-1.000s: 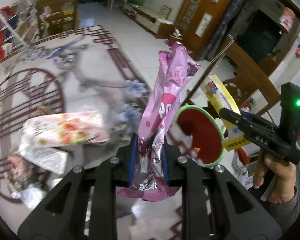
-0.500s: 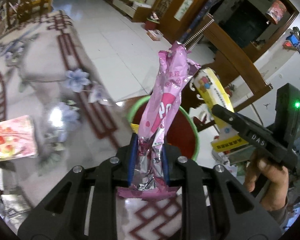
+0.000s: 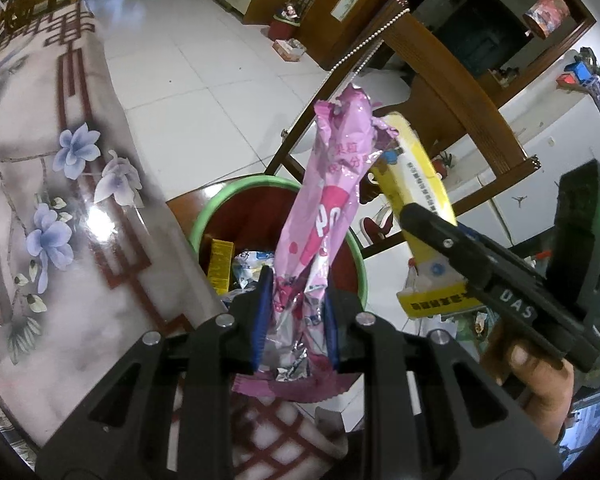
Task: Collect trash
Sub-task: 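Carry the pink wrapper and yellow package over the red bin with both tools, then open both tools to drop the pink wrapper and yellow package into the bin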
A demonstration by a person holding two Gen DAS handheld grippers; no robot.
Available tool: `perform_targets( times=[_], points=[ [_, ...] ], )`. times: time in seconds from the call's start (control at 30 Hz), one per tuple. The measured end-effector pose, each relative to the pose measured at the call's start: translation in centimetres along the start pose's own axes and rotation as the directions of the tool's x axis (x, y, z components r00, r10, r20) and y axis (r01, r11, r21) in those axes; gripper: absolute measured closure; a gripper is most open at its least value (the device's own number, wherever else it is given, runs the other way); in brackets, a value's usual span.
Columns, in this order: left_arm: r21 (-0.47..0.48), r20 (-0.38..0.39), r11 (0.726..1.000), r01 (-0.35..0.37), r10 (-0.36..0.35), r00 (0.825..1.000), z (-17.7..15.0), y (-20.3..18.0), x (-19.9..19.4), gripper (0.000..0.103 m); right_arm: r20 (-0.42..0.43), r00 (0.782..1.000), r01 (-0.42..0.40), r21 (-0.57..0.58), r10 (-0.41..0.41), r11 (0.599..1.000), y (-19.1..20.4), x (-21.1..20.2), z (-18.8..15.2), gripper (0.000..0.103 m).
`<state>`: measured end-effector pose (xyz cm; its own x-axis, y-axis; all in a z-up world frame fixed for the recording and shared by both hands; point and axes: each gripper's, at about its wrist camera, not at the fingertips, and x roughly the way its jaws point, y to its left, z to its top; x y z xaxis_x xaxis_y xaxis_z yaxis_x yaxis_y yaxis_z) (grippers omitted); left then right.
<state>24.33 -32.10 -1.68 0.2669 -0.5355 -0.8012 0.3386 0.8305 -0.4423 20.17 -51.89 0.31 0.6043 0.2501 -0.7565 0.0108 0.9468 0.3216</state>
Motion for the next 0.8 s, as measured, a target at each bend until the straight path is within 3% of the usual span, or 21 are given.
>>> perform_targets(
  times=[0.17, 0.23, 0.27, 0.33, 0.5, 0.6, 0.8],
  points=[
    [-0.02, -0.019, 0.999, 0.025, -0.025, 0.999, 0.4, 0.2, 0.8, 0.08, 0.003, 1.0, 0.003, 0.028, -0.003, 1.0, -1.0, -0.1, 0.2, 0.058],
    [-0.029, -0.024, 0.999, 0.041, -0.042, 0.999, 0.4, 0.1, 1.2, 0.064, 0.001, 1.0, 0.0, 0.041, -0.001, 0.999, -1.2, 0.0, 0.2, 0.055],
    [-0.029, -0.025, 0.998, 0.052, -0.053, 0.998, 0.2, 0.1, 1.3, 0.06, -0.007, 1.0, -0.005, 0.052, 0.006, 0.999, -1.4, 0.2, 0.2, 0.054],
    [-0.029, -0.021, 0.998, 0.059, -0.06, 0.998, -0.1, -0.2, 1.4, 0.037, -0.012, 1.0, -0.021, 0.074, 0.022, 0.997, -1.6, 0.5, 0.2, 0.049],
    [-0.047, -0.003, 0.997, 0.058, -0.059, 0.998, -0.8, 0.5, 1.1, 0.013, 0.015, 1.0, -0.028, 0.081, 0.027, 0.996, -1.2, -0.1, 0.5, 0.026],
    [-0.059, 0.012, 0.997, 0.04, -0.04, 0.999, -0.9, 1.2, 0.5, 0.006, 0.029, 0.999, -0.026, 0.09, 0.024, 0.996, -1.2, -0.2, 0.6, 0.012],
    [-0.034, 0.052, 0.998, -0.044, 0.045, 0.998, -1.4, 2.2, -1.5, 0.006, 0.022, 0.999, -0.033, 0.11, 0.03, 0.993, -0.8, -0.1, 0.7, 0.007]
  ],
)
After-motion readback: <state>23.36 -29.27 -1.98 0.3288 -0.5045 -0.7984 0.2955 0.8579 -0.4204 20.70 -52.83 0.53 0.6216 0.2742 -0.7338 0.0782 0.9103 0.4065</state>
